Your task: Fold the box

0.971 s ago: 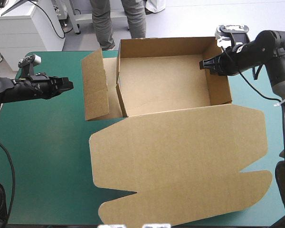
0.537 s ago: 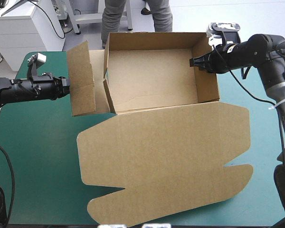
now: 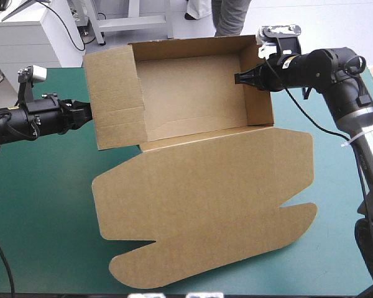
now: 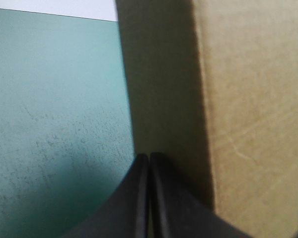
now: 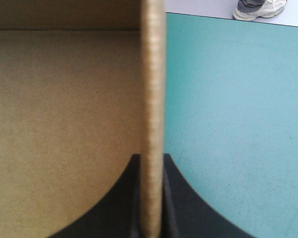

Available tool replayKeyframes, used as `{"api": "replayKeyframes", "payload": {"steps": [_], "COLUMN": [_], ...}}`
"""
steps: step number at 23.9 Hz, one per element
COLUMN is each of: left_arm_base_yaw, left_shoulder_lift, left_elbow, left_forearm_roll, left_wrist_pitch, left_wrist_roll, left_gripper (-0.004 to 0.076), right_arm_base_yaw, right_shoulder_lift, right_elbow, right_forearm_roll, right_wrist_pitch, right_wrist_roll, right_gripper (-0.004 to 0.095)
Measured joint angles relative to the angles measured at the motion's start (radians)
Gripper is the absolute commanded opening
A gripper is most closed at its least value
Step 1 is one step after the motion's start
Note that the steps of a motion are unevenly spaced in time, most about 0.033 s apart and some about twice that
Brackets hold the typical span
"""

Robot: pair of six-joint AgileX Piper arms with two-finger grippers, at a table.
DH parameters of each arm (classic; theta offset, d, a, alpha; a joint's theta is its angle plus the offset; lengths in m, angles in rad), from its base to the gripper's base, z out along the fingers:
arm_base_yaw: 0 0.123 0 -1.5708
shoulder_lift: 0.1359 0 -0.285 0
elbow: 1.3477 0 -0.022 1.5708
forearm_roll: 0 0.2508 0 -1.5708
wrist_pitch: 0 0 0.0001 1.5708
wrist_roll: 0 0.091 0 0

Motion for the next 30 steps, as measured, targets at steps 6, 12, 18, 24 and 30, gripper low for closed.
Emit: {"api": "replayKeyframes", "payload": {"steps": [6,12,18,24,30], "left_arm_base_yaw": [0.0,0.0,0.0,0.0,0.0], "left_shoulder_lift": [-0.059,-0.06,-0.06,-0.06,-0.06], "left_elbow": [0.0,0.0,0.0,0.0,0.0], "left_forearm_roll": [0.013,0.053,0.056,0.056,0.055], "left_wrist_pitch": [0.007,0.009,0.009,0.009,0.009], "left_wrist_roll": [-0.026,-0.054,-0.058,-0.058,-0.059], "left_gripper": [-0.0008,-0.0008,0.0008,0.0249,0.0485], "right_arm_base_yaw": [0.059,0.08,0.09,0.106,0.109], "right_shoulder_lift": [0.072,0.089,0.092,0.092,0.092], "right_elbow": [0.002,0.002,0.002,0.002,0.002], "right_forearm_roll": [0.0,0.028,0.038,0.034,0.023], "right_wrist_pitch": [-0.025,-0.107,-0.124,-0.14,-0.144], "right_wrist_roll": [0.009,0.02,0.02,0.014,0.014], "right_gripper": [-0.0019,-0.0019,-0.0019,-0.0019,-0.0018]}}
